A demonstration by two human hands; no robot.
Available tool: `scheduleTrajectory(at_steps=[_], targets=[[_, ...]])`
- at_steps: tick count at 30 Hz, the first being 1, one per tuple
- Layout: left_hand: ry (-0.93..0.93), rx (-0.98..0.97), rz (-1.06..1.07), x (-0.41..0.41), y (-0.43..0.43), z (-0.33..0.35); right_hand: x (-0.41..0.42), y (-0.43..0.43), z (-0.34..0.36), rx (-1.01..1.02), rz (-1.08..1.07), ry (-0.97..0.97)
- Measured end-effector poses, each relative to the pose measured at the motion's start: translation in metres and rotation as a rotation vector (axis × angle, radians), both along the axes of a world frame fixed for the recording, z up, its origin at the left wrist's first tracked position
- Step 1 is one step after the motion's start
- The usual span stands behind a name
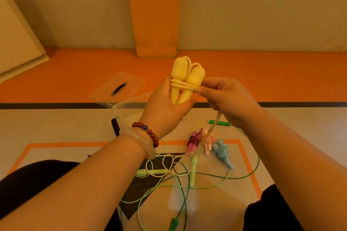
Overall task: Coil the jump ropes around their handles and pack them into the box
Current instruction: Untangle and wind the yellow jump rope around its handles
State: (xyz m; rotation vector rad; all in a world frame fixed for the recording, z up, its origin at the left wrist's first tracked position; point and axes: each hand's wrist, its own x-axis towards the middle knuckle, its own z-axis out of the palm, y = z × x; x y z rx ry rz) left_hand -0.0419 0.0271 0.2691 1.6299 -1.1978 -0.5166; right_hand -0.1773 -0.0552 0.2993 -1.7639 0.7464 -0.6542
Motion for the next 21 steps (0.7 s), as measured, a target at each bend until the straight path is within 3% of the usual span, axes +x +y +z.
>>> scheduleTrajectory(at_steps=[4,21], targets=[[-0.114,0.032,0.021,-0.003,-0.002,-0.003,0.001,0.003,-0.002,-0.017,-0.008,-0.013],[-0.167,0.182,-0.008,0.005,-0.002,-0.005,0.003,0.001,-0.006,-0.066,-0.038,0.054]])
